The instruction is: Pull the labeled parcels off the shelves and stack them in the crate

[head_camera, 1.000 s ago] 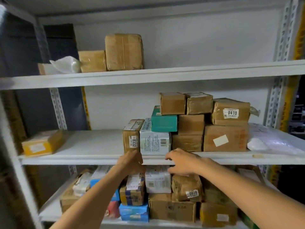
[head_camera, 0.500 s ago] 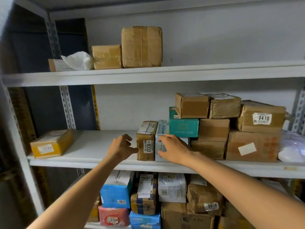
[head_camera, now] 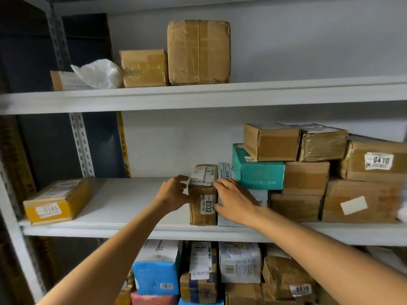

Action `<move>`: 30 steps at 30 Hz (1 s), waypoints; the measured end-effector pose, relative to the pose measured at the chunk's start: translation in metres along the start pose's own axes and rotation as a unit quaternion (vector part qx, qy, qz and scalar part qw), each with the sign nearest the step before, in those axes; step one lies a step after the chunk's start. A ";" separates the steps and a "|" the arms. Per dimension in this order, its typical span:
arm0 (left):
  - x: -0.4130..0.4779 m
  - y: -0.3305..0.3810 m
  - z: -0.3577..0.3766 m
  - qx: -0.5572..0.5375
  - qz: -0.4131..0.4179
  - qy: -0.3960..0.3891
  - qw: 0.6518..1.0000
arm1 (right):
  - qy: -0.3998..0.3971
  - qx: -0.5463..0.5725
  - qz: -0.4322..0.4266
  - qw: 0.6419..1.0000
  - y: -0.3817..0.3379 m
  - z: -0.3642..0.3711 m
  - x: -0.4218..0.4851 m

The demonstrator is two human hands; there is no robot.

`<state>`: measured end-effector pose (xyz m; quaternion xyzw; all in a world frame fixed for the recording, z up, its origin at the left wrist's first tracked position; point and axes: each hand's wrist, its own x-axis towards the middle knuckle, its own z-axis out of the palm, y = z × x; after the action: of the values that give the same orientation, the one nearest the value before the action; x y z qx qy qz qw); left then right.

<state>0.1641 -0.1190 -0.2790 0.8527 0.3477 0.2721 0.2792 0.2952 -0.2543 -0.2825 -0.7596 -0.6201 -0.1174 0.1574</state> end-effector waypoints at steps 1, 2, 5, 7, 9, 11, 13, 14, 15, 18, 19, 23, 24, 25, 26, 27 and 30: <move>0.005 -0.002 0.002 -0.010 0.012 -0.007 1.000 | 0.008 0.000 0.015 1.000 -0.002 0.003 0.002; 0.009 -0.004 0.004 -0.021 0.023 -0.009 0.999 | 0.019 0.000 0.033 0.999 -0.004 0.007 0.003; 0.019 -0.013 0.007 -0.062 0.043 0.003 0.997 | 0.047 -0.010 0.082 0.995 -0.013 0.014 0.005; 0.022 -0.021 0.010 -0.102 0.050 0.007 0.994 | 0.051 -0.013 0.102 0.993 -0.019 0.017 0.004; 0.023 -0.027 0.012 -0.125 0.062 0.010 0.990 | 0.046 -0.004 0.118 0.992 -0.024 0.016 0.005; 0.022 -0.028 0.013 -0.131 0.086 0.014 0.988 | 0.043 0.023 0.135 0.990 -0.028 0.015 0.006; 0.018 -0.028 0.011 -0.140 0.104 0.033 0.984 | 0.046 0.057 0.153 0.986 -0.033 0.015 0.008; 0.015 -0.026 0.008 -0.151 0.109 0.050 0.981 | 0.048 0.071 0.162 0.983 -0.036 0.017 0.009; 0.012 -0.024 0.004 -0.166 0.114 0.068 0.977 | 0.052 0.084 0.170 0.981 -0.038 0.018 0.009; 0.003 -0.021 -0.008 -0.188 0.129 0.072 0.971 | 0.075 0.127 0.190 0.971 -0.050 0.024 0.011; 0.001 -0.024 -0.010 -0.196 0.122 0.068 0.971 | 0.077 0.139 0.201 0.967 -0.054 0.027 0.011; -0.001 -0.041 -0.009 -0.302 0.046 0.057 0.951 | 0.061 0.156 0.231 0.958 -0.066 0.033 0.007; 0.000 -0.042 -0.008 -0.314 0.034 0.049 0.948 | 0.057 0.156 0.232 0.958 -0.069 0.034 0.006; 0.001 -0.042 -0.006 -0.324 0.028 0.040 0.945 | 0.055 0.158 0.235 0.958 -0.071 0.034 0.004; 0.002 -0.043 -0.005 -0.331 0.023 0.026 0.943 | 0.054 0.164 0.236 0.956 -0.073 0.035 0.002; 0.002 -0.043 -0.003 -0.341 0.020 0.013 0.940 | 0.052 0.171 0.236 0.955 -0.073 0.036 0.001; 0.005 -0.048 0.005 -0.347 0.010 -0.007 0.938 | 0.059 0.195 0.228 0.952 -0.072 0.040 -0.001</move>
<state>0.1494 -0.0877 -0.3125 0.7081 0.2207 0.3731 0.5575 0.2242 -0.2268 -0.3133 -0.8268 -0.4312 0.0002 0.3612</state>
